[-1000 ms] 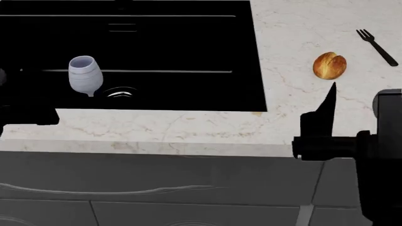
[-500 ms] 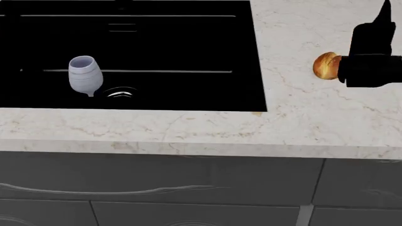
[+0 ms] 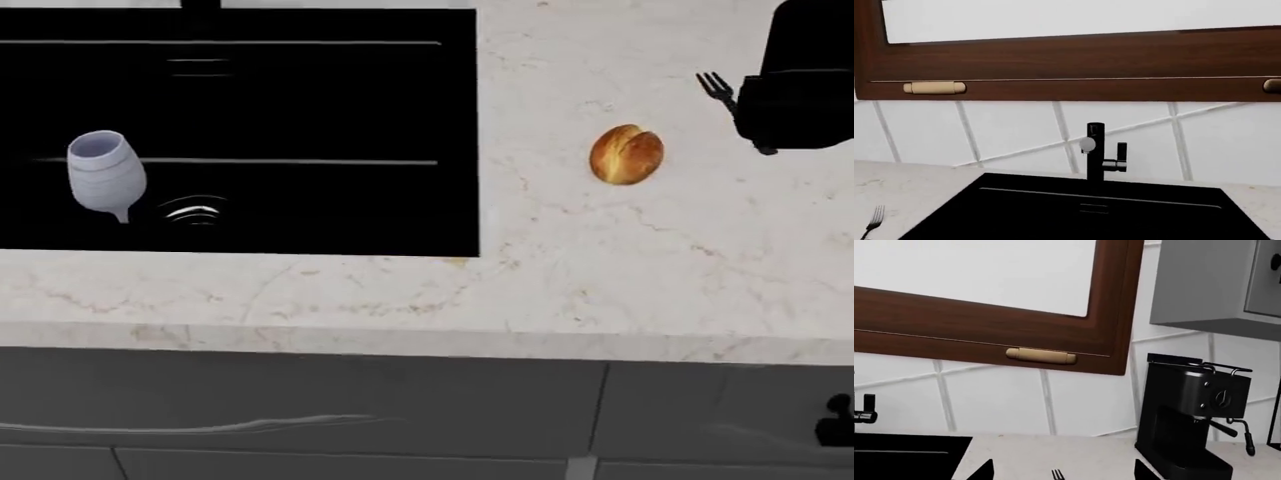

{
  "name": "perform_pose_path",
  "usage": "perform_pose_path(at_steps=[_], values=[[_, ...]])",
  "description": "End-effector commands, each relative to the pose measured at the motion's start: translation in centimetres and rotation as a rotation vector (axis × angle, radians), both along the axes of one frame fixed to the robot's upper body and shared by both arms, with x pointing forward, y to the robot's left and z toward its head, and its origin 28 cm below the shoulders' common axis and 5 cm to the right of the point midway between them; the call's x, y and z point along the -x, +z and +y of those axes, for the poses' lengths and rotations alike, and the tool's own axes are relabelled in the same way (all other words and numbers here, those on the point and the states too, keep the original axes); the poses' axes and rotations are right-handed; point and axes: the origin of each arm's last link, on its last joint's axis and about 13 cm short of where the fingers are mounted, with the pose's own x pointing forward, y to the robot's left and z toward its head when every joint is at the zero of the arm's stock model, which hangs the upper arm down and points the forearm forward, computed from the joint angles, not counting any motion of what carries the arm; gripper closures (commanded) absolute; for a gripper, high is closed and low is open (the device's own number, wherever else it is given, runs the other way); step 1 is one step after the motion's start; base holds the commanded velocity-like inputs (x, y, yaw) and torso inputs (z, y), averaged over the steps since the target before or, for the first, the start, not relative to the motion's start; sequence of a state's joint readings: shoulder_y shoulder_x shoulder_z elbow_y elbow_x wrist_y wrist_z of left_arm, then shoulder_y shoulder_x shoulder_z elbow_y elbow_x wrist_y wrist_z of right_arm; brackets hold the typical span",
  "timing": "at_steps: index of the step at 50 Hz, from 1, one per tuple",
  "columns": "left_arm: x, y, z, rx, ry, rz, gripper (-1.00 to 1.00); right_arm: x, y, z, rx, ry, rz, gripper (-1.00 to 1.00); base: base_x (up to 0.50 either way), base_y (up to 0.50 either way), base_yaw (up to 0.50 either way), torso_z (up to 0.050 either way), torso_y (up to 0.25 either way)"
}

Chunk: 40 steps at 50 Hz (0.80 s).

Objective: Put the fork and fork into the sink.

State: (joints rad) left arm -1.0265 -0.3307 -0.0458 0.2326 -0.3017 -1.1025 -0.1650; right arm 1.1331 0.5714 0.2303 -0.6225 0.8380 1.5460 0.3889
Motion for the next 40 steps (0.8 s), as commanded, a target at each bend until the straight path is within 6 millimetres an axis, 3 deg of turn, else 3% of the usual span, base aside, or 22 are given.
perform_pose_path(at_steps=[1, 16, 40], values=[[0.21, -0.13, 0.21, 0.0, 0.009, 0.005, -1.0, 0.29, 0.18, 0.22, 0.004, 0.027, -0.01, -1.0, 0.39, -0.34, 0.0, 0.0, 0.0], [0.36, -0.17, 0.03, 0.0, 0.003, 0.005, -1.0, 0.55, -0.11, 0.23, 0.003, 0.047, -0.026, -1.0, 0.43, -0.28, 0.0, 0.0, 0.0], [0.6, -0.11, -0.07, 0.002, -0.005, 0.003, -1.0, 0.98, -0.34, 0.22, -0.005, 0.043, -0.016, -1.0, 0.5, -0.03, 0.0, 0.0, 0.001]])
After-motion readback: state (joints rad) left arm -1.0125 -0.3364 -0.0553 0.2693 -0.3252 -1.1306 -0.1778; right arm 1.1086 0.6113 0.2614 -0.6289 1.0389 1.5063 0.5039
